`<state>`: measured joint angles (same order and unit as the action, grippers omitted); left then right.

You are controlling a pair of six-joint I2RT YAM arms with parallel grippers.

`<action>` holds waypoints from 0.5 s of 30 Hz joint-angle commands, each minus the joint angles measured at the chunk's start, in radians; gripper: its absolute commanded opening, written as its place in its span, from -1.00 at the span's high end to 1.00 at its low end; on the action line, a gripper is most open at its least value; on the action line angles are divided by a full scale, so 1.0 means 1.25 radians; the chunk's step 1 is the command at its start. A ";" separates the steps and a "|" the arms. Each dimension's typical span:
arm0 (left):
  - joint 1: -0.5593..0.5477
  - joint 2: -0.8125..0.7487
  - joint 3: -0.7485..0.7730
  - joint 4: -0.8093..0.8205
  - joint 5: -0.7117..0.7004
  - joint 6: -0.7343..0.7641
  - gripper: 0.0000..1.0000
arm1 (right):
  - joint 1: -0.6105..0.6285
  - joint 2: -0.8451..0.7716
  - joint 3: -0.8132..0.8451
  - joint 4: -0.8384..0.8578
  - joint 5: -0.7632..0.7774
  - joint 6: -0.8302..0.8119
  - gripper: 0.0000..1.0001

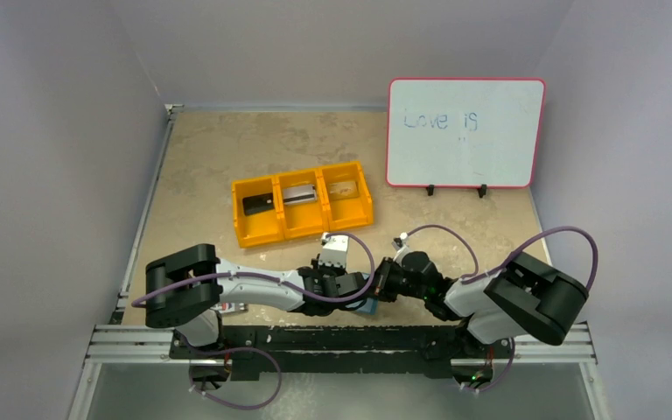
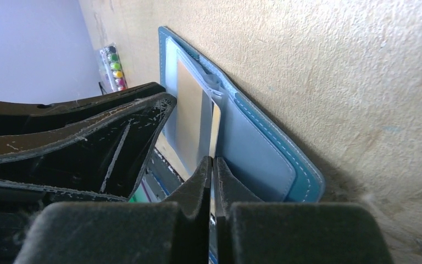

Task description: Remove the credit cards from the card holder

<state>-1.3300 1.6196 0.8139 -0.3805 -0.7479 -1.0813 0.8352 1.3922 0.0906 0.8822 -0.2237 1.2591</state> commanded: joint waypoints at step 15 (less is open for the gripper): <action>-0.001 0.039 -0.024 -0.108 0.034 -0.007 0.66 | -0.003 -0.104 -0.036 -0.139 0.039 0.008 1.00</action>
<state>-1.3312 1.6211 0.8139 -0.3866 -0.7570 -1.0893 0.8318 1.3209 0.0391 0.8665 -0.2180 1.2900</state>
